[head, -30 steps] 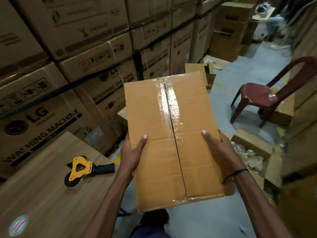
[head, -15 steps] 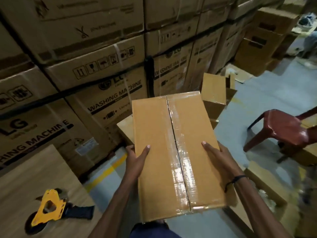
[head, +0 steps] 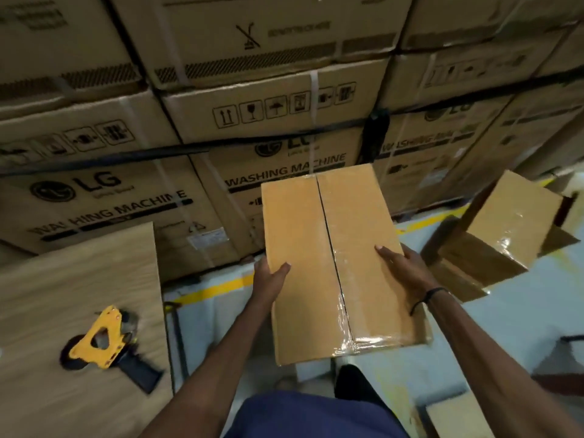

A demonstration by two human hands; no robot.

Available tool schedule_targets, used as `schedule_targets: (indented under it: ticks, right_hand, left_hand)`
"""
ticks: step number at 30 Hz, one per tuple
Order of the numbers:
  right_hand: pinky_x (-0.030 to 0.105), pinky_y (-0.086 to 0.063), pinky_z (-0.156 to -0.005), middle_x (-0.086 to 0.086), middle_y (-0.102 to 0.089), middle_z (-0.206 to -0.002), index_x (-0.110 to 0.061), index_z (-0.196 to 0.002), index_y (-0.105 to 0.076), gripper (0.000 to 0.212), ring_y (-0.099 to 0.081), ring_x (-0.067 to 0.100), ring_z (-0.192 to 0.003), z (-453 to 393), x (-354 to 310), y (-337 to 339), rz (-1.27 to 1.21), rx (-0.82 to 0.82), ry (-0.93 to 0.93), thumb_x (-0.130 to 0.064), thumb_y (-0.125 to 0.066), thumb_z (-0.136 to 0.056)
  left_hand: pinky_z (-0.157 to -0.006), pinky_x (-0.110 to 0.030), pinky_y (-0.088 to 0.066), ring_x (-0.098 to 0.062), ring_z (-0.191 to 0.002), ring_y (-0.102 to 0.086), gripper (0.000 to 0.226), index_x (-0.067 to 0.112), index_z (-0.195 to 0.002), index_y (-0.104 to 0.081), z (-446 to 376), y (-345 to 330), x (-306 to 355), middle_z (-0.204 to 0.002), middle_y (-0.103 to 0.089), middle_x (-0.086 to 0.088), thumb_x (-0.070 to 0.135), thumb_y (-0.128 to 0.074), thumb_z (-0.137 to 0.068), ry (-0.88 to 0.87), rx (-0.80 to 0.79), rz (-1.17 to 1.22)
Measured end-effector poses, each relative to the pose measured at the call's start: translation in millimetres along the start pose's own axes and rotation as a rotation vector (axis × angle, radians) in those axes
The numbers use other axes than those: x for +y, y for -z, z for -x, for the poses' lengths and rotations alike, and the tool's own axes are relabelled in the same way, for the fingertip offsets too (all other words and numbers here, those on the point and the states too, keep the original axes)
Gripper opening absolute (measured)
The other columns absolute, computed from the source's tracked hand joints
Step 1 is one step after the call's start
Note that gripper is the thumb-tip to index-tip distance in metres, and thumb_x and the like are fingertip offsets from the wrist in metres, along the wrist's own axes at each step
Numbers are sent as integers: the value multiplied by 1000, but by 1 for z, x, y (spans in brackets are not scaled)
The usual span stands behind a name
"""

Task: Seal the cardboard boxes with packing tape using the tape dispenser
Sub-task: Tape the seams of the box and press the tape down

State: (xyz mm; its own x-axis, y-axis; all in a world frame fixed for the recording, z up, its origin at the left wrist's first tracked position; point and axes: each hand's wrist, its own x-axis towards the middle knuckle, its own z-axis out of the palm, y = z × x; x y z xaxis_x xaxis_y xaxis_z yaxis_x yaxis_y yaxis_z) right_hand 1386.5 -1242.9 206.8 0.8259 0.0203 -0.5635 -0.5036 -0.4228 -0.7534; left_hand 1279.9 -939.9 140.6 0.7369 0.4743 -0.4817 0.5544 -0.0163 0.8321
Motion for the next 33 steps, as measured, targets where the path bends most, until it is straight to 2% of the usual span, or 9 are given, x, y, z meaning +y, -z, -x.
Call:
schedule_targets:
  ticks: [2,5,9,14,18,23,27,31,33]
  right_hand:
    - [37,-56,-78,-5,-74,-112,-35,-121,-66,47,-71,21,-98,-39,-12,0,17,-37,15,-64,-72,-84]
    - [47,-58,-91,-2,-75,-115,-31,-124,-68,58,-71,25,-101,-90,-25,1,37,-87,-12,-68,-75,-79]
    - [55,-54,-100,-1,-72,-120,-32,-132,-64,67,-68,27,-107,-157,-30,4,111,-196,-20,-72,-73,-79]
    - [48,-55,-97,4,-70,-125,-24,-141,-58,60,-67,23,-106,-205,-33,-6,150,-275,-34,-58,-68,-92]
    - [53,-53,-101,2,-68,-129,-34,-146,-53,63,-65,25,-111,-238,-16,-18,186,-304,-44,-65,-64,-92]
    - [52,-51,-105,-2,-66,-132,-33,-146,-51,58,-64,25,-118,-269,19,-29,170,-351,-42,-58,-64,-96]
    - [40,-50,-97,-5,-62,-129,-25,-151,-46,56,-60,22,-119,-279,38,-36,166,-342,-4,-47,-60,-101]
    - [49,-47,-111,-2,-60,-141,-29,-151,-45,63,-58,23,-127,-288,52,-36,178,-310,31,-56,-63,-97]
    - [44,-43,-113,-2,-56,-148,-34,-154,-41,74,-54,22,-130,-282,51,-35,173,-247,1,-62,-67,-91]
  left_hand:
    - [-100,-46,-53,-31,-117,-63,55,12,-143,-49,-15,-14,14,-134,-61,-14,20,-73,-94,34,29,55]
    - [-104,-45,-50,-32,-126,-58,75,8,-154,-29,-42,-32,31,-142,-56,-16,10,-72,-94,70,61,80]
    - [-105,-50,-49,-33,-130,-54,86,10,-157,-17,-80,-53,36,-148,-51,-14,20,-74,-93,126,103,68]
    - [-91,-40,-50,-29,-119,-59,73,12,-149,-26,-110,-74,27,-128,-57,-7,19,-73,-93,197,168,75]
    - [-85,-30,-43,-21,-111,-58,75,12,-152,-23,-131,-88,-1,-122,-55,0,18,-71,-95,228,181,59]
    - [-88,-29,-44,-20,-113,-57,74,14,-155,-20,-147,-103,-32,-123,-55,3,20,-68,-98,243,164,4]
    - [-92,-28,-45,-24,-120,-59,73,17,-155,-22,-155,-115,-50,-135,-60,-5,17,-68,-98,241,194,-43]
    - [-99,-27,-40,-29,-131,-54,76,14,-157,-21,-156,-121,-53,-148,-53,-11,19,-68,-98,209,200,-97]
    - [-106,-31,-40,-30,-135,-52,79,13,-158,-21,-151,-119,-52,-150,-51,-11,23,-70,-98,210,202,-105]
